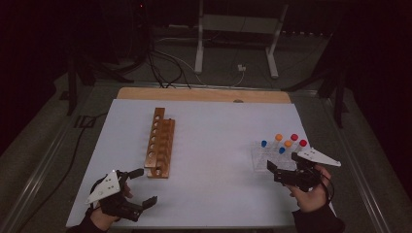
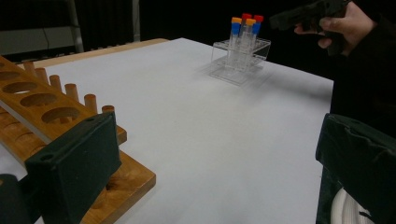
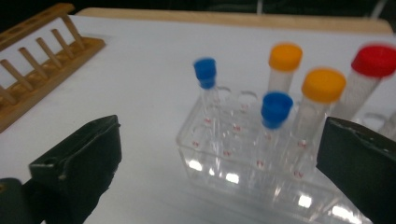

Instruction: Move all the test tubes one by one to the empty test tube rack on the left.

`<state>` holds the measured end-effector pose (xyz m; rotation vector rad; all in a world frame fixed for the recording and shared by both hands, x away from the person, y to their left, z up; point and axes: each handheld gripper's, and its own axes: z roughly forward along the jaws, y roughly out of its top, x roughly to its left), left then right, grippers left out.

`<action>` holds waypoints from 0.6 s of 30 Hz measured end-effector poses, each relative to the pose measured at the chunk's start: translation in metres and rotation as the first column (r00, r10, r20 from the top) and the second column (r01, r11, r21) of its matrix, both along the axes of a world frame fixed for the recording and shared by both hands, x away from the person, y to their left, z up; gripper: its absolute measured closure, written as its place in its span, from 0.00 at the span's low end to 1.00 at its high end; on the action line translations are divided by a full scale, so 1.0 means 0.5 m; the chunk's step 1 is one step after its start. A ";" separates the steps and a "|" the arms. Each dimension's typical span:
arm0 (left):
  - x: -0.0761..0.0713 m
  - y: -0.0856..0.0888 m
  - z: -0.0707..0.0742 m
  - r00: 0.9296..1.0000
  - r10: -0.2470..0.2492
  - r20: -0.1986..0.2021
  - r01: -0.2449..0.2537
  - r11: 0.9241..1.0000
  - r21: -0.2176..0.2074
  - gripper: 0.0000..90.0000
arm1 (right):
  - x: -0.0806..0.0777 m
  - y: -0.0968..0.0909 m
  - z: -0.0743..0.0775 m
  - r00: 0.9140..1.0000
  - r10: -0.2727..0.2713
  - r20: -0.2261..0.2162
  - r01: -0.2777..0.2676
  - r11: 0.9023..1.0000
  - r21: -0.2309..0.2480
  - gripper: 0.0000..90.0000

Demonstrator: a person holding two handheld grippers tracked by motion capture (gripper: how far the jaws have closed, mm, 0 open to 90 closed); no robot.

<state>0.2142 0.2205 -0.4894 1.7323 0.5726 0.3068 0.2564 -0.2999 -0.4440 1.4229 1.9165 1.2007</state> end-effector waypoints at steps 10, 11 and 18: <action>0.000 0.000 0.000 1.000 0.001 -0.001 -0.001 1.000 -0.003 0.01 | 0.026 0.002 -0.016 0.990 -0.084 -0.109 0.078 0.995 -0.064 0.32; 0.000 0.000 0.000 1.000 0.001 -0.001 -0.001 1.000 -0.001 0.01 | 0.028 0.004 -0.018 0.989 -0.097 -0.111 0.088 0.993 -0.079 0.35; 0.000 0.000 0.000 1.000 0.001 -0.001 -0.001 1.000 -0.006 0.01 | 0.047 0.001 -0.023 0.981 -0.136 -0.137 0.124 0.988 -0.093 0.56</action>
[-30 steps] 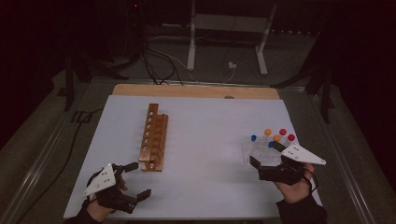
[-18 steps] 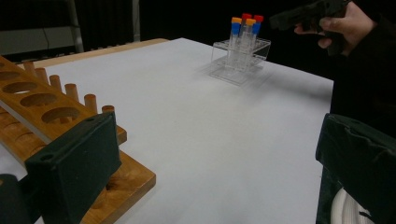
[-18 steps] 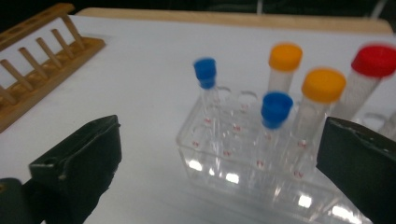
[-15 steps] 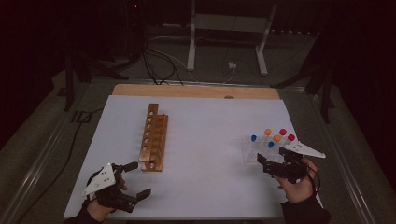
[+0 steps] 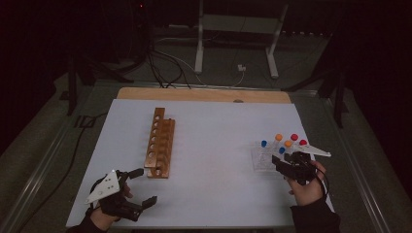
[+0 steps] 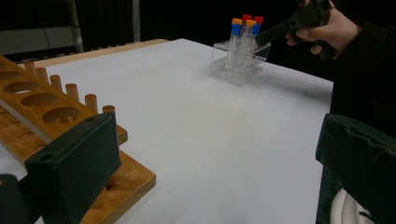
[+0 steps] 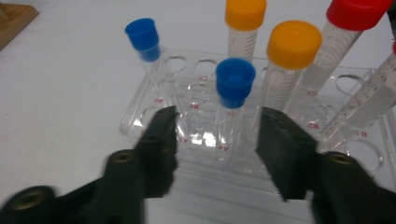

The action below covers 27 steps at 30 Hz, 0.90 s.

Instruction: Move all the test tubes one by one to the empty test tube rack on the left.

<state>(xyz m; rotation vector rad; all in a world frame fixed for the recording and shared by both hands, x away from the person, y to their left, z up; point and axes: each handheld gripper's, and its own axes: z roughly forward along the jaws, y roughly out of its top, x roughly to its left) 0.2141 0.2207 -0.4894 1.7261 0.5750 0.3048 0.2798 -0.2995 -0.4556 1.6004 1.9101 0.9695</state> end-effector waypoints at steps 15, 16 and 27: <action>-0.001 -0.001 -0.001 1.000 -0.002 0.003 0.002 1.000 0.010 0.01 | 0.021 0.004 -0.008 1.000 -0.014 -0.006 0.013 0.999 -0.039 0.84; -0.001 0.000 0.000 1.000 -0.002 0.003 0.002 1.000 0.010 0.01 | 0.021 0.006 -0.008 1.000 -0.018 -0.003 0.018 0.999 -0.046 0.84; -0.001 0.000 0.000 1.000 -0.003 0.004 0.003 1.000 0.010 0.01 | 0.012 0.002 0.007 0.999 -0.004 0.044 0.006 0.999 -0.049 0.86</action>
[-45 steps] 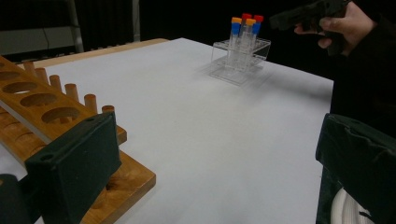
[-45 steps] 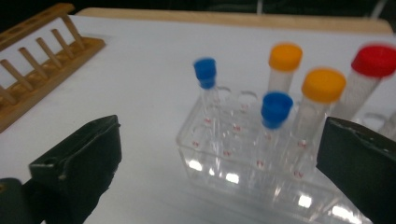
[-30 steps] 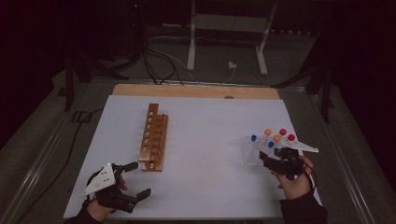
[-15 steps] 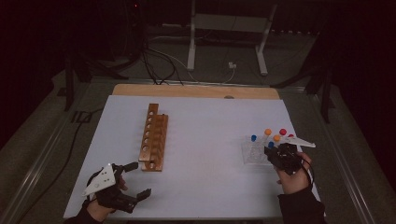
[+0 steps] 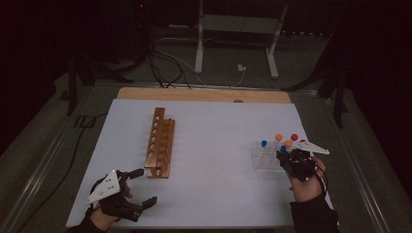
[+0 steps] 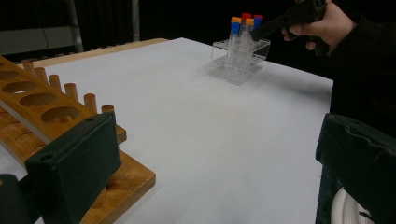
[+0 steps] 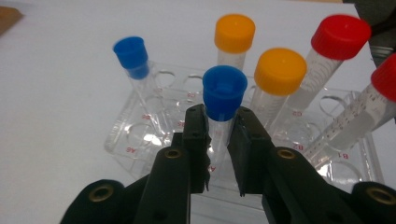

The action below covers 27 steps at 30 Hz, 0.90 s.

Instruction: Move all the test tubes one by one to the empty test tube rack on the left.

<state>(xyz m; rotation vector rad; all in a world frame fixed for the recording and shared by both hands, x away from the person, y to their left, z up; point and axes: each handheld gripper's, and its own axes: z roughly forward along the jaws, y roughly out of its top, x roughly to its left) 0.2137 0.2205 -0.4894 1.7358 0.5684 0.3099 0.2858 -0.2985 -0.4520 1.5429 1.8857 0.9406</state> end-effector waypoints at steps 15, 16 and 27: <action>0.000 0.000 0.000 1.000 0.004 -0.003 -0.004 1.000 0.003 0.01 | -0.021 -0.011 0.051 0.994 0.065 0.083 -0.064 0.998 -0.019 0.86; 0.001 -0.001 0.000 1.000 0.005 -0.004 -0.005 1.000 0.003 0.01 | -0.028 -0.008 0.061 0.993 0.069 0.099 -0.066 0.997 -0.035 0.85; 0.004 -0.013 0.014 0.998 -0.048 -0.034 0.048 0.999 -0.003 0.01 | -0.062 0.019 0.113 0.977 0.137 0.163 -0.134 0.991 -0.030 0.86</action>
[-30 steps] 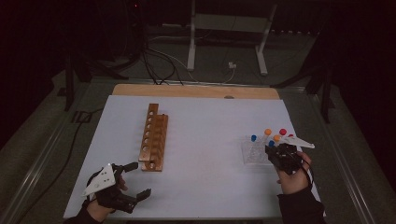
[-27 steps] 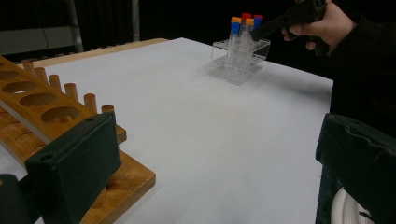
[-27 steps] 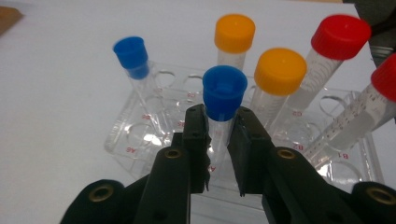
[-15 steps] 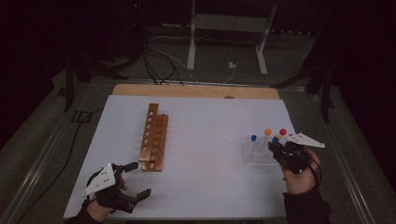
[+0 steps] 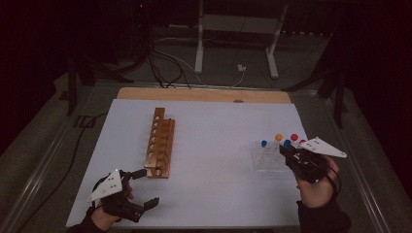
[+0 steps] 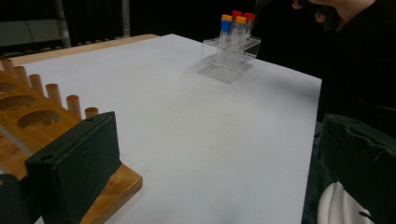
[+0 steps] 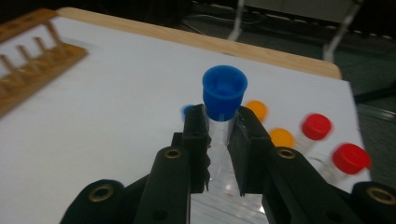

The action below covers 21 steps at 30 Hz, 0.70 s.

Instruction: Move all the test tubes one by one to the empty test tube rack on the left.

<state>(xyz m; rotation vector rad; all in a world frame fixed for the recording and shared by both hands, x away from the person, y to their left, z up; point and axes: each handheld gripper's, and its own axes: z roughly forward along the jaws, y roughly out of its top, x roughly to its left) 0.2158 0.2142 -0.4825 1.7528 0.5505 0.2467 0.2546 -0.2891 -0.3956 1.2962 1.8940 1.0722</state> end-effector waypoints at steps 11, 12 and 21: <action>0.033 -0.034 0.050 0.998 -0.065 -0.015 0.065 0.998 -0.002 0.01 | -0.003 0.093 -0.015 0.972 0.232 -0.044 -0.232 0.973 0.018 0.85; 0.033 -0.034 0.050 0.998 -0.065 -0.015 0.065 0.998 -0.002 0.01 | -0.003 0.093 -0.015 0.972 0.232 -0.044 -0.232 0.973 0.018 0.85; 0.059 -0.091 0.087 0.993 -0.102 -0.065 0.104 0.994 0.017 0.01 | -0.004 0.161 -0.060 0.902 0.423 -0.089 -0.425 0.905 -0.003 0.85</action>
